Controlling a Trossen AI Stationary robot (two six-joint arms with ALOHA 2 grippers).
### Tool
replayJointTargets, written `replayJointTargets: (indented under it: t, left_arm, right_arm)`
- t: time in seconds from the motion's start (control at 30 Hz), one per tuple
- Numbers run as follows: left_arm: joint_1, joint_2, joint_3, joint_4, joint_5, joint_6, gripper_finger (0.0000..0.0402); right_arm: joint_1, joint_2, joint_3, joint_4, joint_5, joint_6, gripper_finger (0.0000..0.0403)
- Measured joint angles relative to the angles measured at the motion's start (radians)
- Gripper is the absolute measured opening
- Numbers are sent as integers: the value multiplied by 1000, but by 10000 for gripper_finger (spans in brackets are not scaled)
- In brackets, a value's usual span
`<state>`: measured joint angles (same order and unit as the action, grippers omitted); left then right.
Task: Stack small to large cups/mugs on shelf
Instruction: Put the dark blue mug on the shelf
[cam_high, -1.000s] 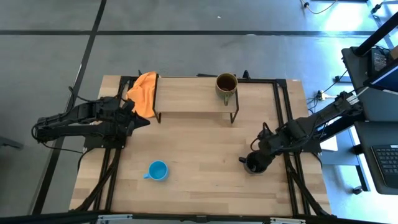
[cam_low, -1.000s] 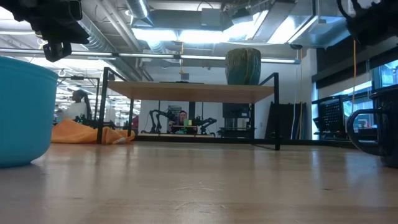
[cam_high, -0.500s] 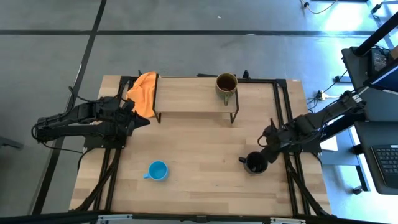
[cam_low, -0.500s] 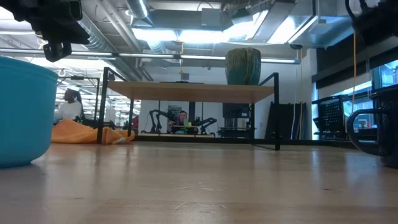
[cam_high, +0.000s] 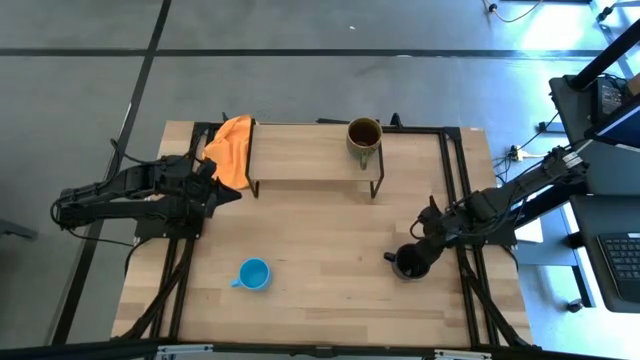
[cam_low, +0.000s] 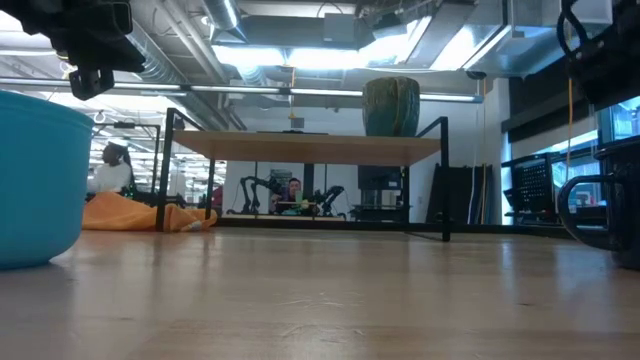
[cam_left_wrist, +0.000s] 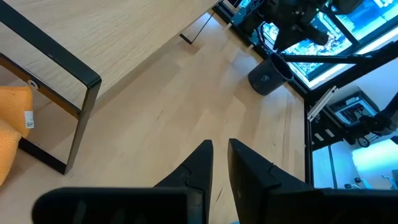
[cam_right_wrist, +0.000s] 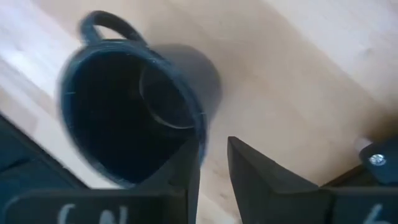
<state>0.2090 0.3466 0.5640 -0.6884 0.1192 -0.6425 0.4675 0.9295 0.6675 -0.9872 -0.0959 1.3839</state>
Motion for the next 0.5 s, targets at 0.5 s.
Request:
replayJointTargets:
  t: [0.5]
  left_arm:
    - [0,0,0,0,-5,-5,43]
  right_arm:
    - [0,1,-6,95,4,26,83]
